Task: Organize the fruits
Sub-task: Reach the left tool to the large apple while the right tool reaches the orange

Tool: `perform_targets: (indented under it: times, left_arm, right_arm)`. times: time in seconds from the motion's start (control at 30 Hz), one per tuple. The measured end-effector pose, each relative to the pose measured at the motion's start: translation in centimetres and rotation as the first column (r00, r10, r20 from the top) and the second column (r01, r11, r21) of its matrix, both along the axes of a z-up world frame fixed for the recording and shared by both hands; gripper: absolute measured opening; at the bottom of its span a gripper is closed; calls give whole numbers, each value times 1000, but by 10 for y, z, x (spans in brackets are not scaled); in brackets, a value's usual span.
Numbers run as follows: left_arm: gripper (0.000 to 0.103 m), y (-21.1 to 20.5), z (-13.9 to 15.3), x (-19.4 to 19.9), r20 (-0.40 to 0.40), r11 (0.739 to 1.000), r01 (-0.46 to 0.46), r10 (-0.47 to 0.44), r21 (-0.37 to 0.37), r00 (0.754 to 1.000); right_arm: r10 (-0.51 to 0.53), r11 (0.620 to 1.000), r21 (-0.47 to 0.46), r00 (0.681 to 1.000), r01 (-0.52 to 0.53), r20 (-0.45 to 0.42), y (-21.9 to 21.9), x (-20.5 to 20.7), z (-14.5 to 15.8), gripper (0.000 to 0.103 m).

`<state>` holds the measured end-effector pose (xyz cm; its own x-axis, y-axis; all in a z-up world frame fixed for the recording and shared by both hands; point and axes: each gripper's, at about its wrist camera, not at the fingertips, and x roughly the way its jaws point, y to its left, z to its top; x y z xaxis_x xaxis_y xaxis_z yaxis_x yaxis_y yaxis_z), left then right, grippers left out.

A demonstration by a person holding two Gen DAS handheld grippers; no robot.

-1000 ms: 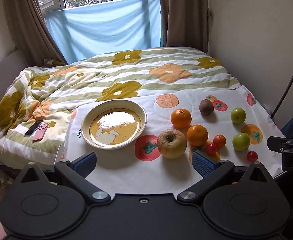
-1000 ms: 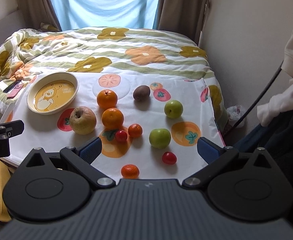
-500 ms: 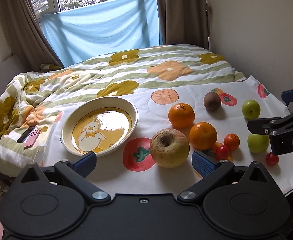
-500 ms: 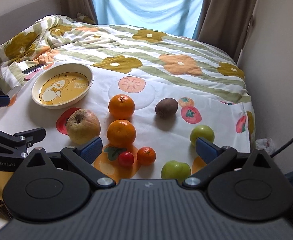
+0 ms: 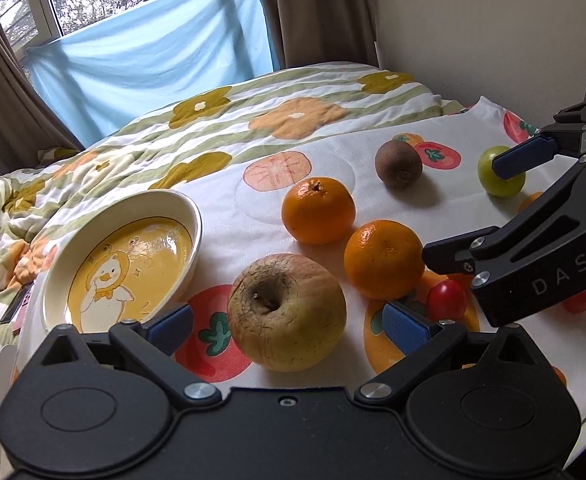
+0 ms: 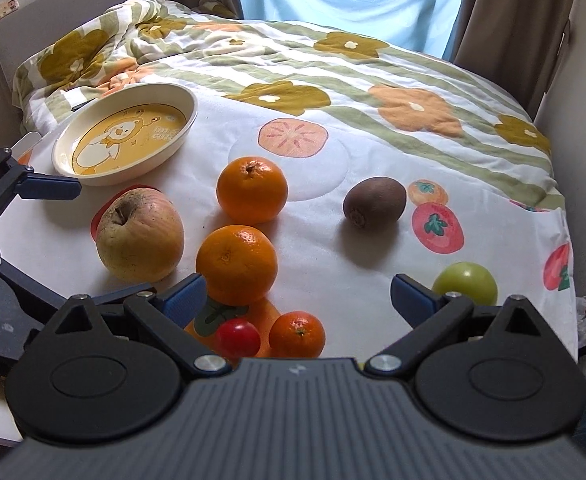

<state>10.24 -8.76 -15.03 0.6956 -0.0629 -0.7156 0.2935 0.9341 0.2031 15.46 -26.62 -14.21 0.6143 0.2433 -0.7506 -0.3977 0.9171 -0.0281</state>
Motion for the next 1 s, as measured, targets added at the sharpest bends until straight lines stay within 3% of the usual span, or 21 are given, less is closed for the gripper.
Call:
perform_targets:
  times: [0.43,0.63,0.87,1.0]
  left_arm:
    - [91,-8,-20,20,-39,998,14,-12,53,999]
    - [79,-7,-26,24,-49,997,10,-7,72,999]
    - [79,-4,-25,24,-50,998,12,-9,69,999]
    - [79,-4,-25,23,-52,996,11,-7,84,999]
  right_arm:
    - [65,997,56,995,-61,-74,17,25,-19,103]
    - [66,996,66,992,-59,-106,22,33,-28,103]
    - [78,994,84,987,-67,-138,26,37,-34,96]
    - [72,995,81,986,-60,-151,28,40,-36,87]
